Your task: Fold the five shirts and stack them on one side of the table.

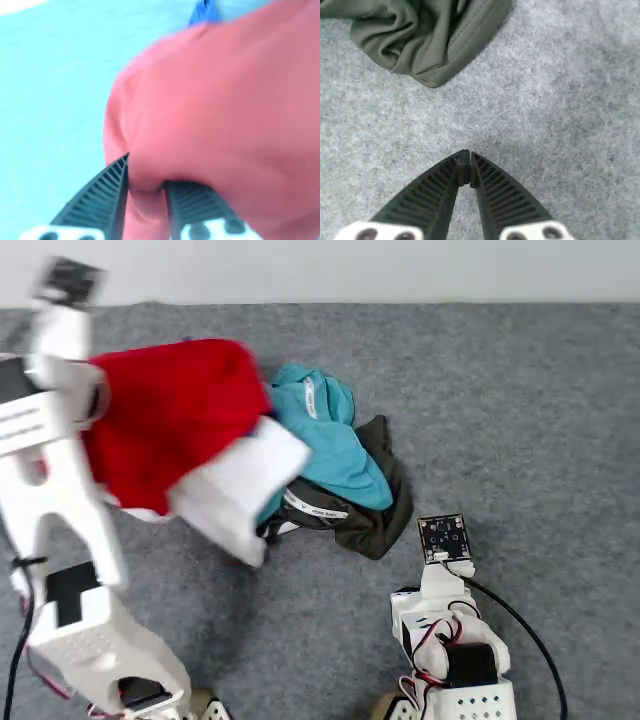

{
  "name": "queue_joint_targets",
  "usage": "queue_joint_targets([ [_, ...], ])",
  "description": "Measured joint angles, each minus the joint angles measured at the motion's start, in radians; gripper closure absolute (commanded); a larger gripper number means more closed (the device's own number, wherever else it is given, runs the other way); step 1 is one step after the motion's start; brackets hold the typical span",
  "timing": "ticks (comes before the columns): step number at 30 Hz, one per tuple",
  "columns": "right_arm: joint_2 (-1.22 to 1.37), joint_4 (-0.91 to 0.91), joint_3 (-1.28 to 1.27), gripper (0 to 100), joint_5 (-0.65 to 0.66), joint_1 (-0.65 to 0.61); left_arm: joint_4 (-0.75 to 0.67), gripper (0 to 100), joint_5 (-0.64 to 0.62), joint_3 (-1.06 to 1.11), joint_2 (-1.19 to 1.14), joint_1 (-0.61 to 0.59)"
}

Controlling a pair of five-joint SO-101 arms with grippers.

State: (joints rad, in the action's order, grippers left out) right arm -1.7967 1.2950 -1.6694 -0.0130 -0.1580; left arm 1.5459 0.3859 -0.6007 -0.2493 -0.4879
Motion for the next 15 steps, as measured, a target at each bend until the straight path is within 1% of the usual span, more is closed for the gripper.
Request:
queue_joint_targets([
  [7,0.0,0.0,0.0,99.0,0.0,0.0,-0.002,100,0.0,-0.069,0.0,-0.285],
  [11,0.0,0.0,0.0,99.0,0.0,0.0,-0.052,100,-0.023,-0.071,0.0,-0.44],
  [13,0.0,0.0,0.0,99.0,0.0,0.0,-0.072,99,-0.028,-0.071,0.0,-0.489],
  [15,0.0,0.0,0.0,99.0,0.0,0.0,-0.077,99,-0.028,-0.071,0.0,-0.511],
])
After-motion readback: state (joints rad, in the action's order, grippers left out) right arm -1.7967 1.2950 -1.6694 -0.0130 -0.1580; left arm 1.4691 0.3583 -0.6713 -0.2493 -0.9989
